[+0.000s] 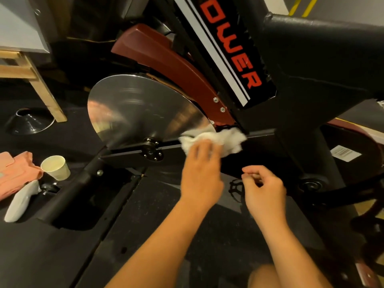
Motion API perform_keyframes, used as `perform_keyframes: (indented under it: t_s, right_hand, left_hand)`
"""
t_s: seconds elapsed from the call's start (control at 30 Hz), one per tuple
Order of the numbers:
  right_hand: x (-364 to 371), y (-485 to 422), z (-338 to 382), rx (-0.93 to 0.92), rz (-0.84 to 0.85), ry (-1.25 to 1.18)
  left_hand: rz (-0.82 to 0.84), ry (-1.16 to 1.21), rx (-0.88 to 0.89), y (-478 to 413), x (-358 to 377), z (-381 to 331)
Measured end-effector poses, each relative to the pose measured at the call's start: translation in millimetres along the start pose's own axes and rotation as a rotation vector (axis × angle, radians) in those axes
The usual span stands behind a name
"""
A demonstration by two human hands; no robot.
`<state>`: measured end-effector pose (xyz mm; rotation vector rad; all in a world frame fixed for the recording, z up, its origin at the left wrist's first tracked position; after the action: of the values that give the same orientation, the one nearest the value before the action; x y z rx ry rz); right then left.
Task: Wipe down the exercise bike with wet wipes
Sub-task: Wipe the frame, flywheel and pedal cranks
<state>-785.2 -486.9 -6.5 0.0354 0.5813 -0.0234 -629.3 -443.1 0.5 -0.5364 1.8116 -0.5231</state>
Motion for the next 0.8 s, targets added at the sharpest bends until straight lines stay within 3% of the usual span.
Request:
perform_keyframes:
  t_s: [0.07, 0.13, 0.27, 0.37, 0.43, 0.57, 0.63, 0.73, 0.8]
  right_hand:
    - [-0.7, -0.3, -1.4, 0.006, 0.001, -0.019]
    - [-5.9, -3.2, -2.1, 0.023, -0.023, -0.086]
    - [-12.0, -8.9, -10.2, 0.123, -0.027, -0.249]
    - [2.6, -7.8, -29.1, 0.286, 0.096, -0.3]
    - [10.4, -7.1, -42.7, 0.373, 0.133, -0.274]
    - [7.4, -8.6, -50.2, 0.548, 0.114, -0.644]
    - [12.4, -9.3, -54.4, 0.566, 0.144, -0.61]
    - [23.4, -0.7, -66.9, 0.67, 0.213, -0.432]
    - [22.7, 4.4, -68.3, 0.737, 0.231, -0.448]
  left_hand:
    - [0.039, -0.062, -0.089, 13.6, 2.7, 27.1]
    - [0.056, -0.075, -0.062, 7.4, 2.1, 18.5]
    - [-0.057, 0.008, 0.271, -30.9, -20.3, -69.0]
    - [-0.068, -0.068, 0.429, -33.6, -19.9, -89.0]
    - [-0.039, -0.031, 0.333, -25.1, -9.6, -59.9]
    - [0.004, -0.009, 0.057, -4.7, 3.9, 3.6]
    - [0.013, 0.02, 0.079, -11.3, 2.6, -9.8]
    - [-0.029, 0.079, 0.245, -31.0, -8.2, -66.7]
    - [-0.025, 0.022, 0.353, -38.1, -9.1, -93.8]
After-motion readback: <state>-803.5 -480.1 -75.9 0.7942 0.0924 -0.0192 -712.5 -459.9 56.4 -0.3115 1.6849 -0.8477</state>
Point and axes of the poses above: each hand's wrist, its own y-axis away from the middle knuckle, its own x-axis out of the palm, z = x × y, the point moved 10 cm from there along -y, towards the middle knuckle, and after that the axes turned 13 degrees about x, right-handed, at the moved point
